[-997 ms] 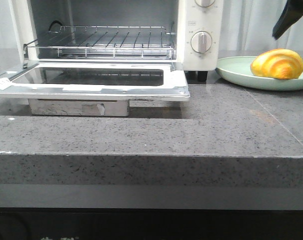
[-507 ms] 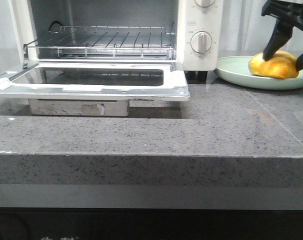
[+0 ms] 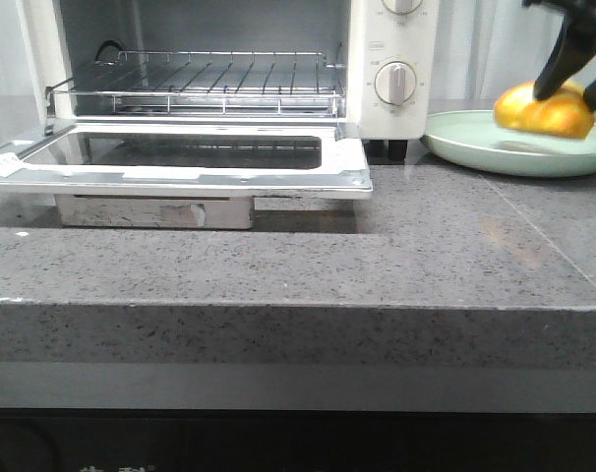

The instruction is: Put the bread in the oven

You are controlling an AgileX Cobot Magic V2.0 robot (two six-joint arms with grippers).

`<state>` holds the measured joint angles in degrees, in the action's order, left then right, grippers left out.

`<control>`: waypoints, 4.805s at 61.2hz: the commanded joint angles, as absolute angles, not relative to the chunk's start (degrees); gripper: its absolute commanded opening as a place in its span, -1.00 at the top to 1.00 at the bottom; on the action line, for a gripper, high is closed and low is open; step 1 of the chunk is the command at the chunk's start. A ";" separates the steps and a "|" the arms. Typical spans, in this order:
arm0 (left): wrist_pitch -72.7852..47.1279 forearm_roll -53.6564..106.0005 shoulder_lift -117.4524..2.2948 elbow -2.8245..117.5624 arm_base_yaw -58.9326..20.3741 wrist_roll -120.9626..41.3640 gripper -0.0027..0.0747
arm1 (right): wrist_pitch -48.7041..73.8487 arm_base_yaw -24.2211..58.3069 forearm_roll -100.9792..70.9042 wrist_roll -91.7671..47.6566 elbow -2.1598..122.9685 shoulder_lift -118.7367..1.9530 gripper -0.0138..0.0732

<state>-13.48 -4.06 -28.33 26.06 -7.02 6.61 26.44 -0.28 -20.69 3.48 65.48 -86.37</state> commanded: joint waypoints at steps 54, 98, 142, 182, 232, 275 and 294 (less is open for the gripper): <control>-9.12 -4.04 -28.58 27.76 -6.93 7.18 0.98 | 12.37 27.01 -22.63 -1.37 52.01 -61.37 0.43; -9.12 -4.04 -28.58 27.76 -6.93 7.18 0.98 | 0.00 31.09 -33.31 -1.37 79.00 -95.82 0.43; -9.12 -4.04 -28.58 27.76 -6.93 7.18 0.98 | -1.55 31.02 -33.37 -1.37 80.66 -97.91 -0.51; -9.12 -4.13 -28.58 27.76 -6.93 7.18 0.98 | 9.09 30.73 -30.10 -1.37 77.38 -87.78 -0.35; -9.12 -4.13 -28.58 27.76 -6.93 7.18 0.98 | 24.00 9.69 -6.42 -1.37 52.15 -46.79 0.84; -9.12 -4.13 -28.58 27.76 -6.93 7.18 0.98 | 24.50 9.69 -7.10 -1.37 30.20 -15.79 0.84; -9.12 -4.13 -28.58 27.76 -6.93 7.18 0.98 | 24.50 9.69 -7.10 -1.37 30.20 -15.79 0.84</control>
